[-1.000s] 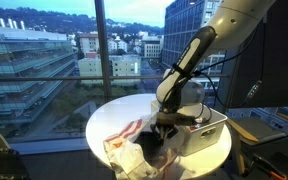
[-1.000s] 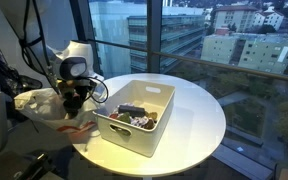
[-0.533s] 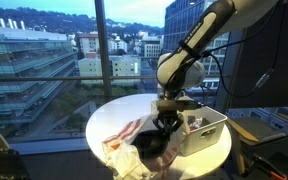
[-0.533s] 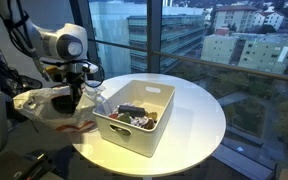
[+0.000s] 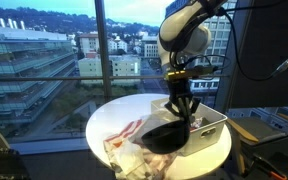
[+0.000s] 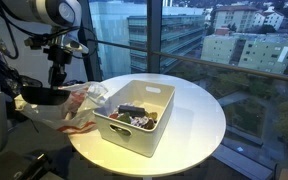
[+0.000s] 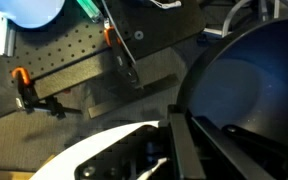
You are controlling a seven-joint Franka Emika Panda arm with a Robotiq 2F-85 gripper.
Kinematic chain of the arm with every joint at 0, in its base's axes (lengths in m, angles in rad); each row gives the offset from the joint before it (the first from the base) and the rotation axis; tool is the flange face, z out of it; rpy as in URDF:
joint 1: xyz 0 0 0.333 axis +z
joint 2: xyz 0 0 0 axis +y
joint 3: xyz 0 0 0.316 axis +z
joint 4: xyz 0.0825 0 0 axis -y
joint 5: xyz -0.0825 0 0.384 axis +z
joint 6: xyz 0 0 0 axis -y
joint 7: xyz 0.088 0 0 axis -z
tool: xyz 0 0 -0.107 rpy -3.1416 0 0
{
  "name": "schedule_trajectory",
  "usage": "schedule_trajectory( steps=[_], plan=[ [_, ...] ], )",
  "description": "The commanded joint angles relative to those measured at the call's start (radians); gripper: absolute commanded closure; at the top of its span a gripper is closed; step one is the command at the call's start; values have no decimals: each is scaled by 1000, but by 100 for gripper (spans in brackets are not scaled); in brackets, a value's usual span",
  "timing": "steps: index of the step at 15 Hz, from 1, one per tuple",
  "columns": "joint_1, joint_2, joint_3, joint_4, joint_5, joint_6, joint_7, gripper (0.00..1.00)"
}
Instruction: Remove the black bowl from the plastic bag, put it in the white basket, remove the duster and toy moose from the white basket and put them in the plastic bag
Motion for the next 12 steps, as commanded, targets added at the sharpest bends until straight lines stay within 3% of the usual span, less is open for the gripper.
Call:
schedule_trajectory(
  steps=[1,8,12],
  plan=[
    [-56,-102,8,18,21,-84,-39,97],
    [-191,-224,-53,-9,17,183,-91,96],
    [-256,-154,-88,-34,6,490,-146,97]
  ],
)
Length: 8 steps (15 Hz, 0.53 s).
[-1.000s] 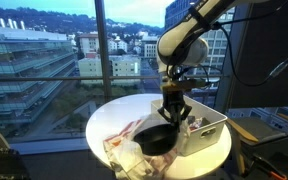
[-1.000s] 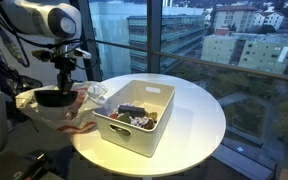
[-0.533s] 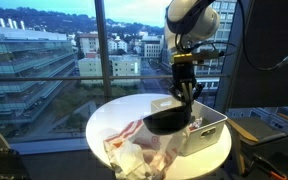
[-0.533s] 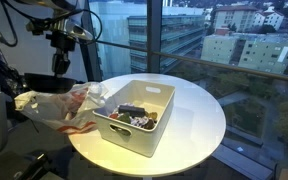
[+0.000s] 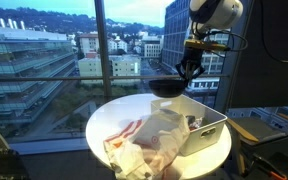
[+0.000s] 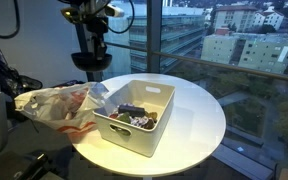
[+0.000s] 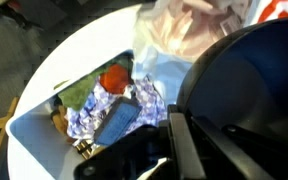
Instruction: Remove the black bowl from the plastic bag, put it in the white basket, remove the duster and toy moose from the white basket and put them in the plastic bag
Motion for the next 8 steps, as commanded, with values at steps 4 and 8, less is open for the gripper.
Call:
schedule_trajectory(
  steps=[4,8],
  plan=[
    [-55,206,-26,-48,-1,493,-56,98],
    [-37,361,-88,-20,-106,691,34,98]
  ],
)
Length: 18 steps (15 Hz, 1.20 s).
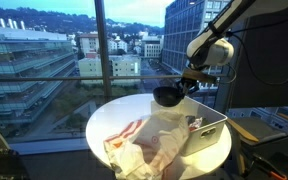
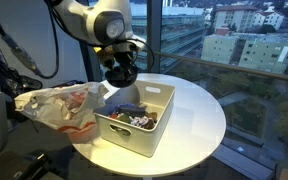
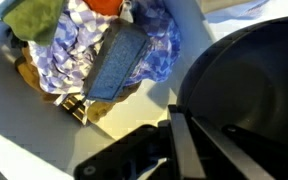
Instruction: Remove the black bowl from the plastic bag, put it in the white basket, remove the duster and toy moose from the white basket and put them in the plastic bag
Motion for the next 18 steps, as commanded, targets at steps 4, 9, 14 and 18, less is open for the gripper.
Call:
schedule_trajectory(
  steps=[4,9,14,18],
  plan=[
    [63,161,-152,73,-111,179,145,98],
    [51,145,-112,41,-64,180,35,49],
    [85,37,-75,-58,-41,91,15,11],
    [100,29,-78,-100,-82,5,60,0]
  ],
)
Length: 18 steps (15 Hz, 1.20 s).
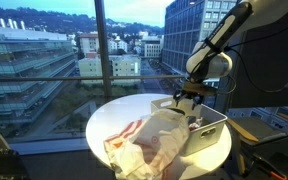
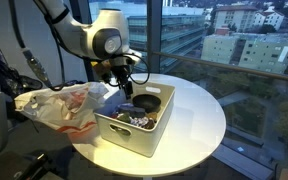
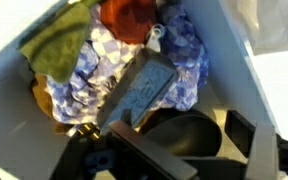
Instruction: Remove the black bowl from the plastic bag, put it in the white basket, remove the duster and toy moose from the white basket and put them in the plastic bag
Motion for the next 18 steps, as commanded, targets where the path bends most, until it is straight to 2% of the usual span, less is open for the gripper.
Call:
schedule_trajectory(
  steps=[1,5,8,12,14,18],
  plan=[
    [12,-17,-8,-48,-37,-17,36,0],
    [40,74,-32,-33,-91,68,130,0],
    [94,142,-88,-10,-145,146,230,0],
    [203,212,-200,21,-195,204,332,0],
    [252,231,-246,30,-201,211,360,25],
    [301,234,-288,28,-191,195,383,58]
  ],
)
